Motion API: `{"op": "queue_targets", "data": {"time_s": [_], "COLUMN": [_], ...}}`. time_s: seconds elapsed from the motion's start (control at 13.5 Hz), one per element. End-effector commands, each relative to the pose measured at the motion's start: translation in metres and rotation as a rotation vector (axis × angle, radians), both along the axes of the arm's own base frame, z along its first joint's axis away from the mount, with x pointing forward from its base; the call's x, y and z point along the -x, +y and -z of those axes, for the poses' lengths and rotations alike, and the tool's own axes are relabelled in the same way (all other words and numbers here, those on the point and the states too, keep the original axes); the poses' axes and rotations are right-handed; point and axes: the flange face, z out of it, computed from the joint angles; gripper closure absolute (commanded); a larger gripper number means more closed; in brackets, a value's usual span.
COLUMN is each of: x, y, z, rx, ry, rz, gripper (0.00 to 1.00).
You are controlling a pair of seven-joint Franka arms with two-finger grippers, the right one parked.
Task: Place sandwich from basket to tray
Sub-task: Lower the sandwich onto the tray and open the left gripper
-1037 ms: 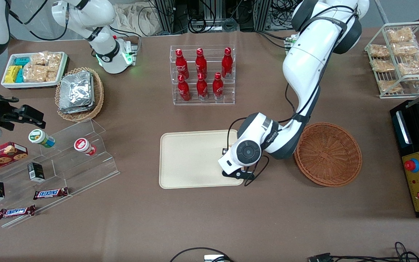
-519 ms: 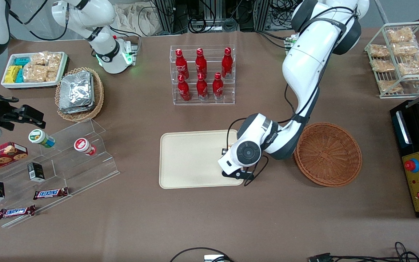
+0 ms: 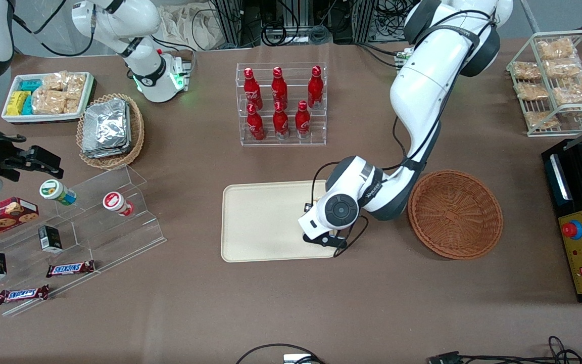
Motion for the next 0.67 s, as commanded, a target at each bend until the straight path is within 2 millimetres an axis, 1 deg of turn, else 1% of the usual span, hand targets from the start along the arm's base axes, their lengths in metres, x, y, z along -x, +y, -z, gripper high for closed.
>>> {"op": "queue_targets", "data": {"time_s": [0.0,0.07,0.15,0.37,0.59], "x": [-0.0032,-0.0033,-0.0045,-0.0046,-0.0062], "y": [-0.0048,-0.0048,-0.0057,-0.0059,-0.0055], "z": [0.0,-0.0006,-0.0015,-0.0007,-0.0058], "rx": [0.013,0.014,0.023,0.025,0.029], "ry": [-0.005,-0.013,-0.025,-0.024,-0.03], "rz": [0.009,0.014,0.01,0.007,0.001], "gripper": [0.49,0.02,0.0,0.0,0.0]}}
